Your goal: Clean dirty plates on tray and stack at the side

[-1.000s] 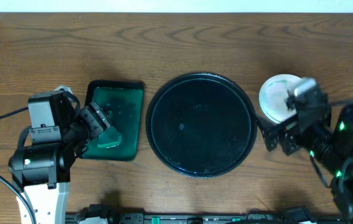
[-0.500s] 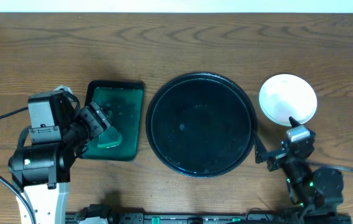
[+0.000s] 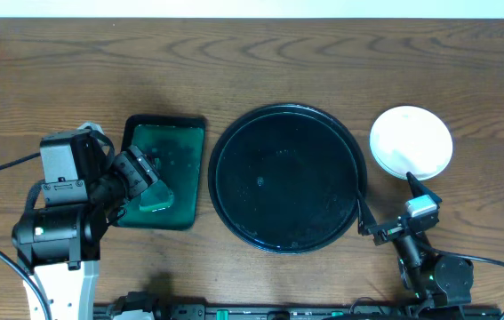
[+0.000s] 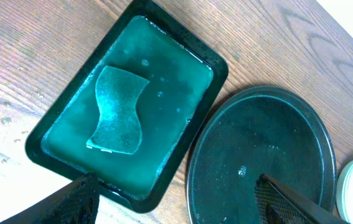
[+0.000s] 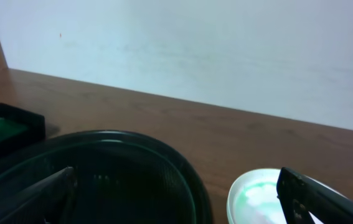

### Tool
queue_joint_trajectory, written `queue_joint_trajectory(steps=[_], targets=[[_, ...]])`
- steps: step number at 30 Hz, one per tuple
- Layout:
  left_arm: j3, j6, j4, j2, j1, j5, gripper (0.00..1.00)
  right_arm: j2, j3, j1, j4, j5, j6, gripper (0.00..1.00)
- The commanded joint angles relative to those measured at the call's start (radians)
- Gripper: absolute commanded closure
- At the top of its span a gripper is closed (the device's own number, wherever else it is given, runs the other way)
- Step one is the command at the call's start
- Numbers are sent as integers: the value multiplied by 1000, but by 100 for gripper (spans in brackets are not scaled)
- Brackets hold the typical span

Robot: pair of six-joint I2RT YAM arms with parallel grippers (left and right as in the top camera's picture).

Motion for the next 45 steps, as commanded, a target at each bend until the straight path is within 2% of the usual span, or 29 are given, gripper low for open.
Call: queue_joint_trajectory(steps=[1,25,28,32,38,45], targets=[[23,6,-1,-6,4,6,20,-10,-2,-4,-36,9,18,1],[18,6,-1,-26,4,6,20,-5,-1,-4,-58,9,18,1],[-10,14,8,-103,5,-81,20,-5,-1,-4,-58,9,18,1],[-104,45,169,-234,2,-91,20,-5,-1,-4,-58,9,18,1],[-362,317,562,-476,1,27,20,-5,-1,-4,-58,9,18,1],[-628,347,718,-761,2,36,20,-5,-1,-4,-58,9,18,1]])
